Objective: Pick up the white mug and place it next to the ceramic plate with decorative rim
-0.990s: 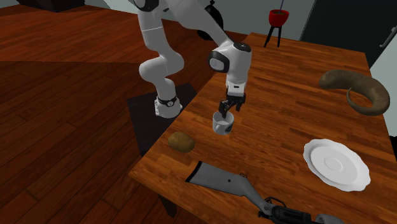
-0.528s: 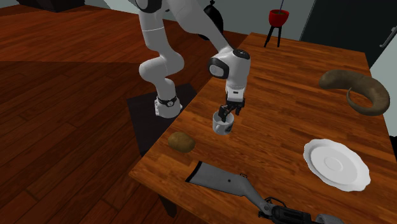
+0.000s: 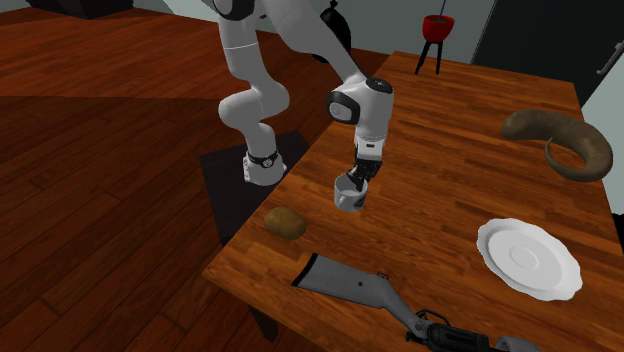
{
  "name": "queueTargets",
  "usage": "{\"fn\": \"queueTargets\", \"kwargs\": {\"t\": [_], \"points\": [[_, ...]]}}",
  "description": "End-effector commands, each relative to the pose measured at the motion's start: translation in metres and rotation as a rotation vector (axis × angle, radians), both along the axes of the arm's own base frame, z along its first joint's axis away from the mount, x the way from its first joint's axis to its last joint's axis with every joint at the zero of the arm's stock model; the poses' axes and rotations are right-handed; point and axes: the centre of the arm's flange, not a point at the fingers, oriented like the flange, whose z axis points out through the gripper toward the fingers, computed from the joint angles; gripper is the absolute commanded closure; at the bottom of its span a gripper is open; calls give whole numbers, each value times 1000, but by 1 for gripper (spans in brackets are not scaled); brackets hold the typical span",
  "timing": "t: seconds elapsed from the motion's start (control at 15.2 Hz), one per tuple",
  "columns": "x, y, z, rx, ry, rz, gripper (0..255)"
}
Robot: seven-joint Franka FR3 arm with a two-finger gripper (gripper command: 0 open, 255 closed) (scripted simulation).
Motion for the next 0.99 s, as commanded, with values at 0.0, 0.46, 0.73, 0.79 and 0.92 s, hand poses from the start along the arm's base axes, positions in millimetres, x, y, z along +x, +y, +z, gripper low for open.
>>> {"fn": "queueTargets", "kwargs": {"t": [0.0,0.46,0.73,0.79,0.92], "points": [[0,0,0,0,0,0,255],[0,0,5,0,0,0,255],[0,0,26,0,0,0,255],[0,0,32,0,0,0,255],[0,0,42,0,0,0,255]]}}
